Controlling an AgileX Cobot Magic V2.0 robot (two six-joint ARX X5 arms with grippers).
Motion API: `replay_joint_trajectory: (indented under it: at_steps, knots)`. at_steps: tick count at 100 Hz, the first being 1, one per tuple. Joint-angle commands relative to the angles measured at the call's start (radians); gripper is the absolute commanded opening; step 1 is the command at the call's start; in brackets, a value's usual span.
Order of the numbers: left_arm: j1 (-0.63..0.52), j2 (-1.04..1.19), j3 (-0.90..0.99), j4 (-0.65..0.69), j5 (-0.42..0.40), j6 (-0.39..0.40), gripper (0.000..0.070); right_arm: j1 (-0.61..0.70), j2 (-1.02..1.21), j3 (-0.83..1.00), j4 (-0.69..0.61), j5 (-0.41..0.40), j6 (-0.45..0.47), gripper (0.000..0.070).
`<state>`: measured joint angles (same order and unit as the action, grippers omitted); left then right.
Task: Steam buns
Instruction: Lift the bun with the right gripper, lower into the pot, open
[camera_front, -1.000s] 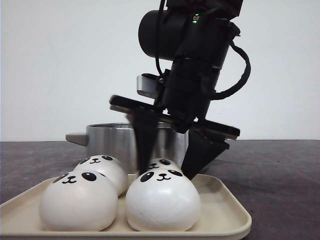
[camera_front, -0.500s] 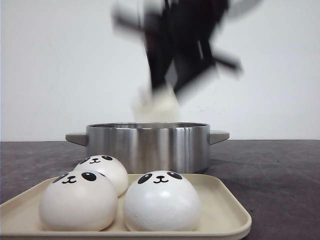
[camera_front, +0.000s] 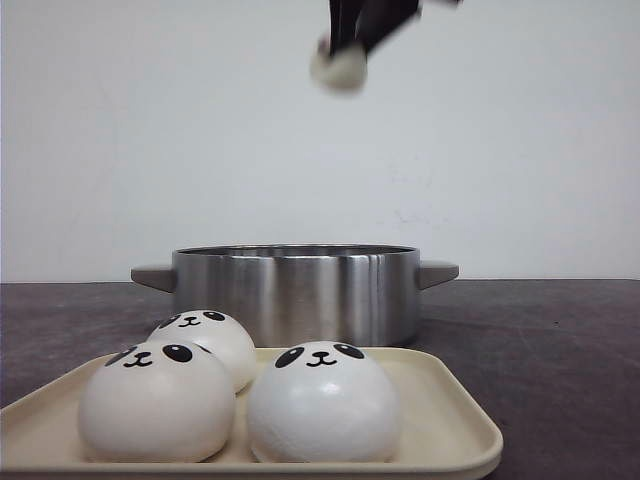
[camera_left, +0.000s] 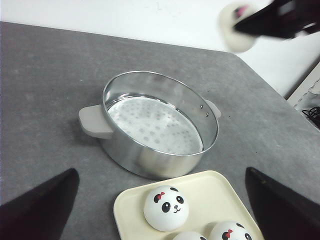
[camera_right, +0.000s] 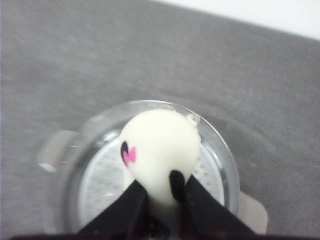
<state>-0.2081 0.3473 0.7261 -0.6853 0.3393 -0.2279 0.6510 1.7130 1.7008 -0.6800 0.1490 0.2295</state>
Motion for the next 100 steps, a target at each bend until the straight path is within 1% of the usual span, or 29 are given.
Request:
replay_joint_trajectory:
  at_steps: [1,28,53,56,59,68,72,74,92,100]
  knots:
    - [-0.005,0.003,0.010,0.002,-0.002,-0.003,0.0677,-0.014,0.077,0.016,0.029,-0.003,-0.035,0.0001]
    - [-0.005,0.003,0.010,-0.006,-0.002,-0.046,0.0677,-0.063,0.308,0.016,0.119,-0.030,-0.035,0.0000]
    - [-0.005,0.003,0.010,-0.006,-0.002,-0.050,0.0677,-0.085,0.406,0.016,0.135,-0.077,-0.035,0.0004]
    - [-0.005,0.003,0.010,-0.008,-0.002,-0.050,0.0677,-0.086,0.408,0.016,0.132,-0.078,-0.035,0.0023]
    - [-0.005,0.003,0.010,-0.010,-0.002,-0.050,0.0677,-0.087,0.411,0.016,0.132,-0.079,-0.035,0.0067]
    - [-0.005,0.003,0.010,-0.011,-0.002,-0.050,0.0677,-0.087,0.412,0.016,0.126,-0.079,-0.035,0.0303]
    - [-0.005,0.003,0.010,-0.011,-0.002,-0.050,0.0677,-0.086,0.412,0.016,0.121,-0.079,-0.035,0.0366]
    - [-0.005,0.003,0.010,-0.011,-0.002,-0.050,0.0677,-0.086,0.412,0.016,0.117,-0.078,-0.035,0.0378]
    - [-0.005,0.003,0.010,-0.011,-0.002,-0.051,0.0677,-0.086,0.412,0.016,0.090,-0.077,-0.031,0.0382]
    - [-0.005,0.003,0.010,-0.011,-0.002,-0.051,0.0677,-0.086,0.411,0.016,0.093,-0.076,-0.030,0.0400]
